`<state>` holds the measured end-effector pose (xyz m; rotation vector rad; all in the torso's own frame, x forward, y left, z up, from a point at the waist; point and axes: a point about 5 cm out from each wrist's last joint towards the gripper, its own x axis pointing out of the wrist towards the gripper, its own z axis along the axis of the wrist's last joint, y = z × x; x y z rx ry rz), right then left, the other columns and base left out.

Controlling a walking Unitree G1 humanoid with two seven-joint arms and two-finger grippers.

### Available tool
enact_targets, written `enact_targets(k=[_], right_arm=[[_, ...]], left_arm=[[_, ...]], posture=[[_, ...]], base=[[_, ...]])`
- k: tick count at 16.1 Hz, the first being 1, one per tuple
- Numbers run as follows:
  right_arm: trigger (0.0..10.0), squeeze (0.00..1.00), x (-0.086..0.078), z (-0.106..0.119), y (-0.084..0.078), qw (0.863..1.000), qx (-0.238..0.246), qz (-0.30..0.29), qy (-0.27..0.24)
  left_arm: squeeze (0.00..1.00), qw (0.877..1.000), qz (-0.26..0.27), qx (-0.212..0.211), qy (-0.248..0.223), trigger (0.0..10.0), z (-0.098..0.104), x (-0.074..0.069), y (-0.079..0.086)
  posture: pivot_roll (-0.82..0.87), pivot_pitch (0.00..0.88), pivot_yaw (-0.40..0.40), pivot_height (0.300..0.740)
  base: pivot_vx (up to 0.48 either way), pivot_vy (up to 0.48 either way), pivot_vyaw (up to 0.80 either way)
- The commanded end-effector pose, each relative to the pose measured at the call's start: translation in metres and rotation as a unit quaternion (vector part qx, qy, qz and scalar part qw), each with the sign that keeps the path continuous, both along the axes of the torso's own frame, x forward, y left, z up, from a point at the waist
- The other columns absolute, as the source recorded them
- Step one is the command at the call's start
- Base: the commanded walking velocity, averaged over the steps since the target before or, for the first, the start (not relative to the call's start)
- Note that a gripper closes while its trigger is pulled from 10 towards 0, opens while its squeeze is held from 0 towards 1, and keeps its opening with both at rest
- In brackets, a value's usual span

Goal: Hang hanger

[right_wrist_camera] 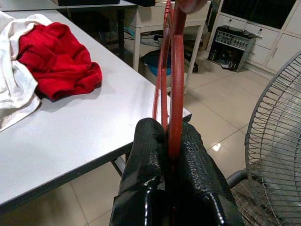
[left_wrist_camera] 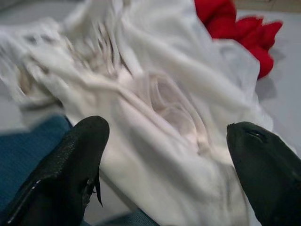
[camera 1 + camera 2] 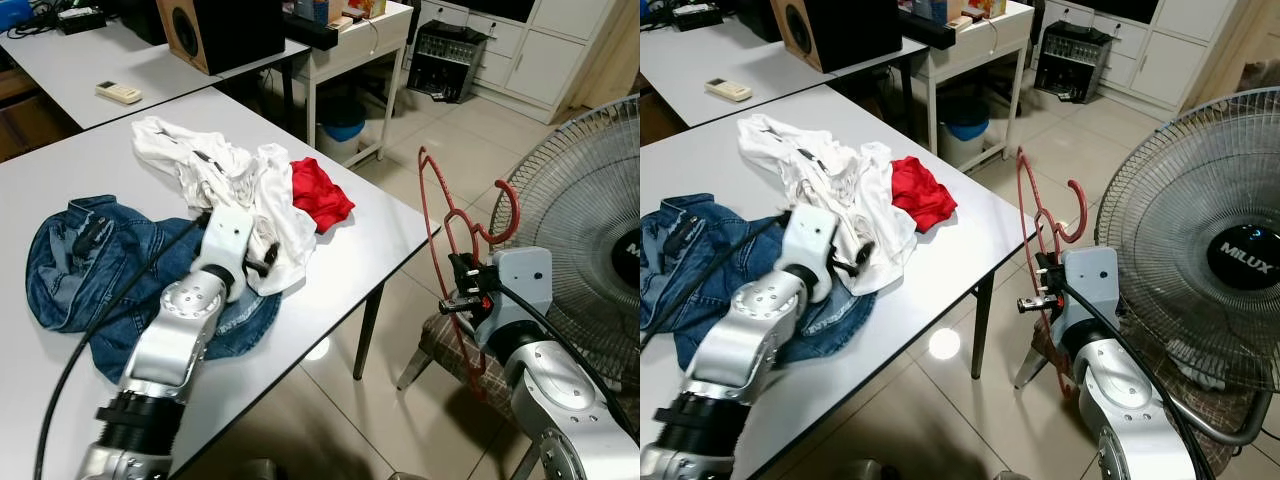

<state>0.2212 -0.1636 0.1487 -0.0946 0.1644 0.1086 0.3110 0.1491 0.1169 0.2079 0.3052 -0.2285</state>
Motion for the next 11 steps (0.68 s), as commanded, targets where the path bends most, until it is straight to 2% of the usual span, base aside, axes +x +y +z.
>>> enact_targets(k=[1,3,4,6,11], right_arm=[[10.0,0.0,0.001,0.001,-0.001,1.0,-0.003,-0.001,-0.005],[10.0,0.0,0.002,0.001,0.0,1.0,-0.006,0.002,-0.006],[10.0,0.0,0.002,0.002,0.0,1.0,-0.006,0.001,-0.007],[10.0,0.0,0.003,0.001,0.0,1.0,-0.009,0.003,-0.007],[10.0,0.0,0.004,0.0,0.002,1.0,-0.008,0.006,-0.007]], left_arm=[[0.0,1.0,0.023,-0.007,0.009,10.0,0.0,0.006,0.006],[0.0,0.999,0.046,0.014,0.02,2.9,-0.004,0.014,0.014],[0.0,0.999,0.048,0.017,0.021,2.8,-0.004,0.015,0.015],[0.0,0.999,0.042,0.008,0.02,0.0,-0.004,0.017,0.015],[0.0,0.999,0.03,-0.014,0.007,0.0,0.0,0.017,0.011]], posture=[[-0.06,0.076,0.013,0.74],[-0.06,0.072,0.013,0.74],[-0.06,0.072,0.013,0.74],[-0.06,0.07,0.013,0.74],[-0.06,0.06,0.011,0.74]], base=[[0.0,0.0,0.0],[0.0,0.0,0.0],[0.0,0.0,0.0],[0.0,0.0,0.0],[0.0,0.0,0.0]])
